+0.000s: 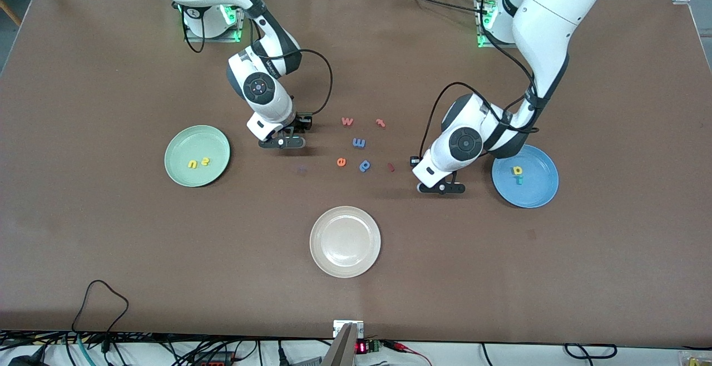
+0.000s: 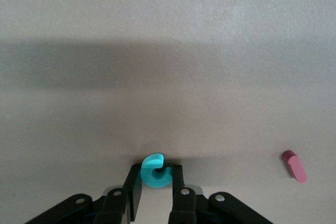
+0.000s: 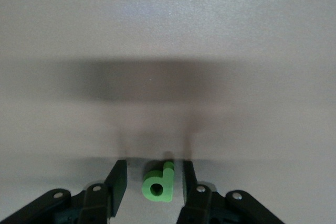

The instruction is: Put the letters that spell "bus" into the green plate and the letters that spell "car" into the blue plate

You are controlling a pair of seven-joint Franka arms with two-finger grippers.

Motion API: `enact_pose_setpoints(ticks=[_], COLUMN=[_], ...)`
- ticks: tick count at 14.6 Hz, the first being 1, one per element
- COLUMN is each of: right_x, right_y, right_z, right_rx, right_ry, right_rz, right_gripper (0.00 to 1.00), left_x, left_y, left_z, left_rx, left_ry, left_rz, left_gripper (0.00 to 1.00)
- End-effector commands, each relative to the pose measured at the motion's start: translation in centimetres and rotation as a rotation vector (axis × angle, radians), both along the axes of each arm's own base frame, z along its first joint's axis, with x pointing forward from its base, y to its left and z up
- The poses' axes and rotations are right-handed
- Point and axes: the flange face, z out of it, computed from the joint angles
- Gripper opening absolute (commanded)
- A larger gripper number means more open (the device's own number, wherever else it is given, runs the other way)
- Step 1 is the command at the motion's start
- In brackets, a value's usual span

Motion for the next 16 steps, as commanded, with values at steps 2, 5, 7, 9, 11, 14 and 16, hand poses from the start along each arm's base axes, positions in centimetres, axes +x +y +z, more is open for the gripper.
enact_pose_setpoints(ticks=[2, 5, 7, 9, 11, 14, 16], right_x=[-0.5, -0.6, -0.7, -0.9, -0.9, -1.1, -1.1], right_y=[0.1, 0.3, 0.2, 0.4, 0.4, 0.3, 0.3], right_z=[-0.2, -0.3, -0.5, -0.6, -0.6, -1.0, -1.1], right_rx=[-0.008, -0.015, -0.020, -0.020, -0.022, -0.025, -0.026], right_ry=[0.000, 0.004, 0.009, 0.010, 0.013, 0.018, 0.020], right_rz=[-0.057, -0.095, -0.100, -0.095, -0.095, -0.093, -0.087], right_gripper=[0.48, 0.44, 0.41, 0.34, 0.12, 0.00, 0.00], left_x=[2.0, 3.7, 4.4, 4.6, 4.7, 4.4, 4.4], left_y=[5.7, 14.5, 19.8, 23.8, 25.3, 26.4, 26.5], left_z=[5.6, 7.8, 7.8, 7.5, 7.1, 5.6, 5.0], left_rx=[0.058, 0.108, 0.115, 0.093, 0.083, 0.075, 0.072], left_ry=[0.026, 0.085, 0.101, 0.111, 0.118, 0.144, 0.154], left_rz=[0.063, 0.107, 0.054, 0.037, 0.028, 0.037, 0.037], left_gripper=[0.10, 0.10, 0.11, 0.12, 0.13, 0.20, 0.70])
